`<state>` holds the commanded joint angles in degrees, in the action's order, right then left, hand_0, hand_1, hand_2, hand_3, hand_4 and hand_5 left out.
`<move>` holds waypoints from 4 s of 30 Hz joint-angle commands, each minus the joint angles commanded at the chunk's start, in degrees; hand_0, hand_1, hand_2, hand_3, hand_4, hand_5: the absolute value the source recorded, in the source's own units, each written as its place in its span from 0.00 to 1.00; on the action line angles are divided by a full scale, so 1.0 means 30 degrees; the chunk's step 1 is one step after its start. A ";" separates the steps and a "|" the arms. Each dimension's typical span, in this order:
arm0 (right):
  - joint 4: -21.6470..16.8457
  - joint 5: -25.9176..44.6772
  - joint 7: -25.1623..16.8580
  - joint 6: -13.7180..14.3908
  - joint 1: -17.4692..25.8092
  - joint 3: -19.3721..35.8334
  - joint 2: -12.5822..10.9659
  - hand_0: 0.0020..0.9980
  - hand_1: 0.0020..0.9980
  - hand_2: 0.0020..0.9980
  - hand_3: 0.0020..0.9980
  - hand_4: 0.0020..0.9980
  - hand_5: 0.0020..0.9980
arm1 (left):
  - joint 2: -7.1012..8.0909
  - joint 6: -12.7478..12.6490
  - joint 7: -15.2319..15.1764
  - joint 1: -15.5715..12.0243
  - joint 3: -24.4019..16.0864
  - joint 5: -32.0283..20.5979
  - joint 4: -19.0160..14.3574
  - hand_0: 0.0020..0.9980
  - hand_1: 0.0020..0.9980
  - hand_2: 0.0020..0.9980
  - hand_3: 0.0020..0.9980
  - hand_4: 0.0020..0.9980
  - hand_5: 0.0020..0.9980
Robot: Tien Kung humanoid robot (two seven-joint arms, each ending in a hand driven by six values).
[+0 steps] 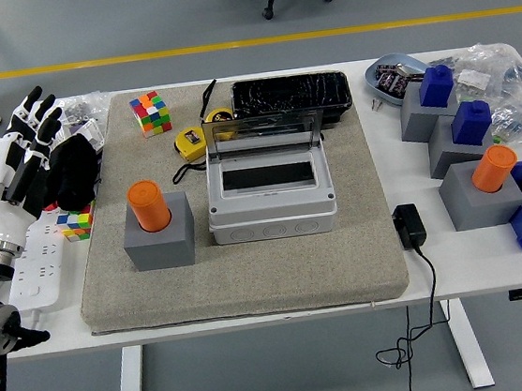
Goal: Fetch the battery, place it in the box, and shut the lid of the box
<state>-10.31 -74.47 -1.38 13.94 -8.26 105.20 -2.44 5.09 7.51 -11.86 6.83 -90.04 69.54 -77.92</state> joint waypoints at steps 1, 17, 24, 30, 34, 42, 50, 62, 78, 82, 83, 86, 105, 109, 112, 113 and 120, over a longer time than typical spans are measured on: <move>0.0000 0.0044 -0.0013 0.0004 -0.0014 -0.0039 0.0010 0.84 0.83 0.78 0.81 1.00 1.00 | 0.0015 -0.0108 0.0014 0.0009 0.0272 0.0016 0.0099 1.00 1.00 1.00 1.00 1.00 0.68; 0.0000 0.0274 0.0016 0.0062 -0.0065 -0.0166 -0.0041 0.84 0.82 0.77 0.81 1.00 1.00 | 0.0341 -0.0416 0.0064 0.0583 0.2935 0.0885 0.1692 1.00 1.00 1.00 1.00 1.00 0.71; 0.0000 0.0323 0.0045 0.0084 -0.0052 -0.0322 -0.0061 0.84 0.83 0.77 0.81 1.00 1.00 | 0.0317 0.0228 0.0343 0.0675 0.2883 0.2522 0.1573 1.00 1.00 1.00 1.00 1.00 0.74; 0.0000 0.0347 0.0055 0.0104 -0.0052 -0.0400 -0.0139 0.84 0.83 0.77 0.81 1.00 1.00 | 0.0445 -0.0163 0.0276 0.0539 0.3307 0.2432 0.1688 0.95 1.00 1.00 1.00 1.00 0.71; 0.0000 0.0255 0.0089 0.0089 0.0002 -0.0323 -0.0144 0.84 0.83 0.77 0.81 1.00 1.00 | 0.0598 -0.0159 0.0235 0.0486 0.3707 0.2195 0.1771 0.92 1.00 1.00 1.00 1.00 0.70; 0.0000 0.0344 0.0050 0.0118 -0.0016 -0.0422 -0.0144 0.84 0.83 0.77 0.81 1.00 1.00 | 0.0674 -0.0341 -0.0098 0.0378 0.4076 0.1955 0.2009 0.90 1.00 1.00 1.00 1.00 0.70; 0.0000 0.0170 0.0118 0.0129 -0.0025 -0.0247 -0.0176 0.84 0.83 0.77 0.81 1.00 1.00 | 0.0767 -0.0556 -0.0347 0.0349 0.4387 0.1520 0.2024 0.86 0.99 1.00 1.00 1.00 0.70; 0.0000 0.0272 0.0071 0.0123 -0.0072 -0.0306 -0.0164 0.84 0.83 0.77 0.81 1.00 1.00 | 0.0796 -0.1047 -0.0857 0.0416 0.5114 0.1345 0.2144 0.84 0.96 1.00 1.00 1.00 0.67; 0.0000 0.0336 0.0086 0.0108 -0.0127 -0.0340 -0.0192 0.83 0.83 0.77 0.81 1.00 1.00 | 0.1006 -0.1682 -0.0865 0.0814 0.6691 0.1277 0.2227 0.81 0.92 0.96 0.97 1.00 0.11; 0.0000 0.0311 0.0090 0.0114 -0.0146 -0.0307 -0.0190 0.83 0.83 0.77 0.81 1.00 1.00 | 0.1028 -0.2179 -0.0905 0.0937 0.7009 0.1514 0.2303 0.77 0.89 0.86 0.84 1.00 0.00; 0.0000 0.0285 0.0090 0.0113 -0.0148 -0.0276 -0.0191 0.83 0.83 0.77 0.81 1.00 1.00 | 0.1013 -0.2348 -0.0922 0.0985 0.7095 0.1614 0.2357 0.77 0.89 0.86 0.84 1.00 0.00; 0.0000 0.0309 0.0078 0.0116 -0.0158 -0.0277 -0.0194 0.83 0.83 0.77 0.81 1.00 1.00 | 0.0966 -0.2698 -0.0976 0.1067 0.7211 0.1756 0.2440 0.77 0.89 0.86 0.84 1.00 0.00; 0.0000 0.0304 0.0073 0.0127 -0.0184 -0.0258 -0.0213 0.83 0.83 0.77 0.81 1.00 1.00 | 0.0929 -0.3432 -0.1169 0.1295 0.7819 0.1718 0.3065 0.67 0.77 0.65 0.63 1.00 0.00; 0.0000 0.0298 0.0076 0.0128 -0.0164 -0.0266 -0.0215 0.83 0.83 0.77 0.81 1.00 1.00 | 0.0948 -0.3476 -0.1180 0.1263 0.7876 0.1629 0.3098 0.62 0.70 0.57 0.59 1.00 0.00; 0.0000 0.0304 0.0084 0.0130 -0.0157 -0.0292 -0.0227 0.83 0.83 0.77 0.81 1.00 1.00 | 0.0955 -0.3526 -0.1187 0.1268 0.7894 0.1603 0.3102 0.52 0.65 0.50 0.46 1.00 0.01; 0.0000 0.0304 0.0084 0.0133 -0.0160 -0.0294 -0.0233 0.83 0.83 0.77 0.81 1.00 1.00 | 0.0958 -0.3543 -0.1194 0.1266 0.7901 0.1587 0.3101 0.52 0.65 0.50 0.46 1.00 0.01; 0.0000 0.0307 0.0095 0.0136 -0.0146 -0.0341 -0.0235 0.83 0.83 0.77 0.81 1.00 1.00 | 0.0941 -0.3761 -0.1220 0.1288 0.7963 0.1501 0.3178 0.36 0.55 0.39 0.35 1.00 0.01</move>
<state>-10.31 -73.55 -1.10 14.34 -8.70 104.18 -3.15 7.91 -3.77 -15.52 10.70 -66.15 74.04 -68.38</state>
